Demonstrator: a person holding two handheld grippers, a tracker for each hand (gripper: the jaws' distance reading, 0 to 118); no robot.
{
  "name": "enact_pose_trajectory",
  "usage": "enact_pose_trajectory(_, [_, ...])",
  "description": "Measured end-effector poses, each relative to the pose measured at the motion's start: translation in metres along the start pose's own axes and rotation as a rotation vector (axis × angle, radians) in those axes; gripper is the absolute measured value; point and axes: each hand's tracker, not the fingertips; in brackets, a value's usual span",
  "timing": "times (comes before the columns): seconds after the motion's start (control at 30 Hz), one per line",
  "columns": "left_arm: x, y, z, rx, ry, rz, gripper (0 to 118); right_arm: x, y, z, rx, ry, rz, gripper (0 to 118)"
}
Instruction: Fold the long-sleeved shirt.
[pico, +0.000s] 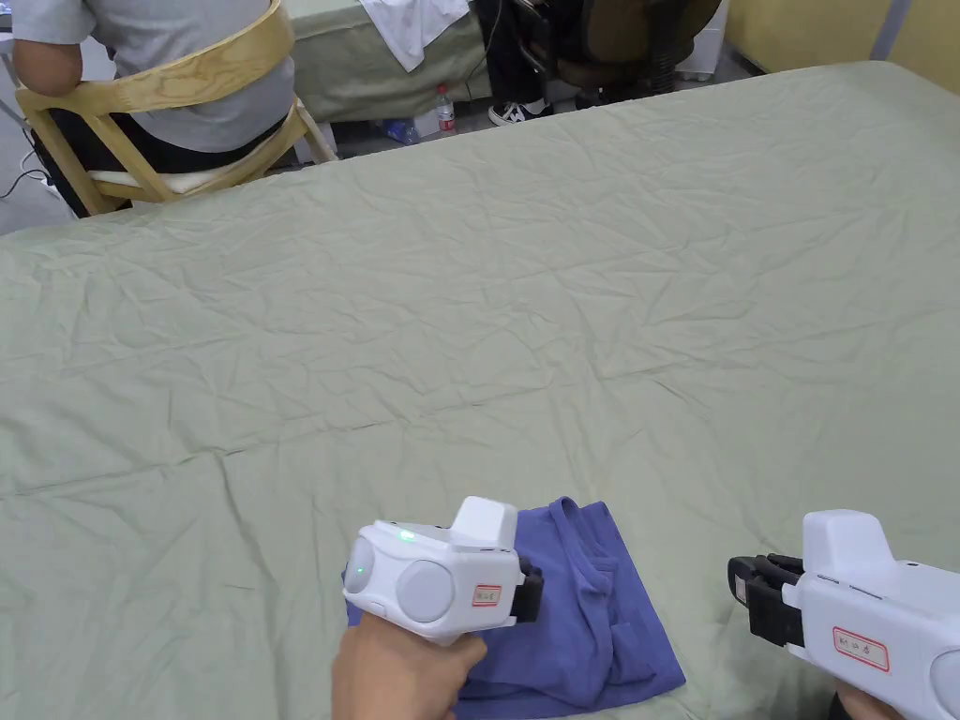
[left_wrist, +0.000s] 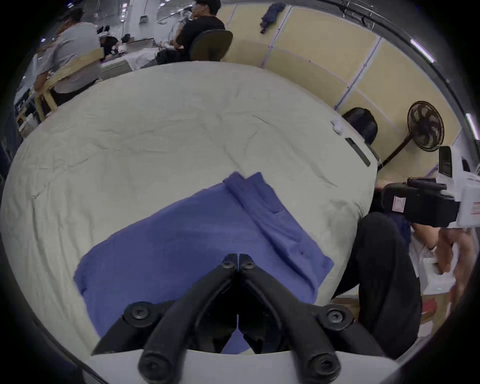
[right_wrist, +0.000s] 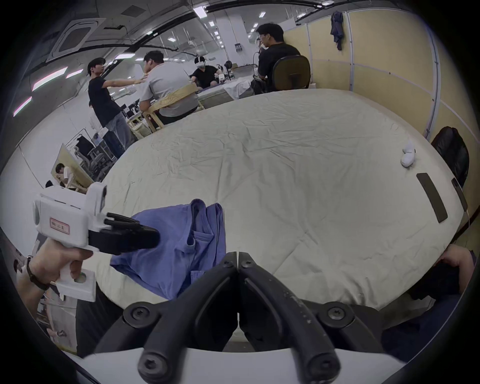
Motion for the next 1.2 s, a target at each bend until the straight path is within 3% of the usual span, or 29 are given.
enact_pose_trajectory(0.27, [0.053, 0.016, -0.059, -0.079, -0.015, -0.119, 0, 0.009, -0.003, -0.004, -0.016, 0.001, -0.022, 1])
enact_pose_trajectory(0.47, [0.062, 0.016, -0.062, -0.076, -0.029, -0.102, 0, 0.011, -0.006, -0.001, -0.017, -0.011, -0.02, 1])
enact_pose_trajectory(0.73, [0.023, 0.008, 0.043, 0.145, 0.004, 0.01, 0, -0.012, 0.003, 0.007, 0.007, -0.01, 0.046, 1])
enact_pose_trajectory(1.03, [-0.051, -0.066, 0.171, 0.314, 0.285, 0.239, 0, -0.074, 0.022, 0.008, 0.06, 0.053, 0.18, 1])
enact_pose_trajectory(1.2, [-0.072, -0.125, 0.194, 0.337, 0.371, 0.383, 0, -0.103, 0.017, 0.003, 0.05, 0.073, 0.239, 1])
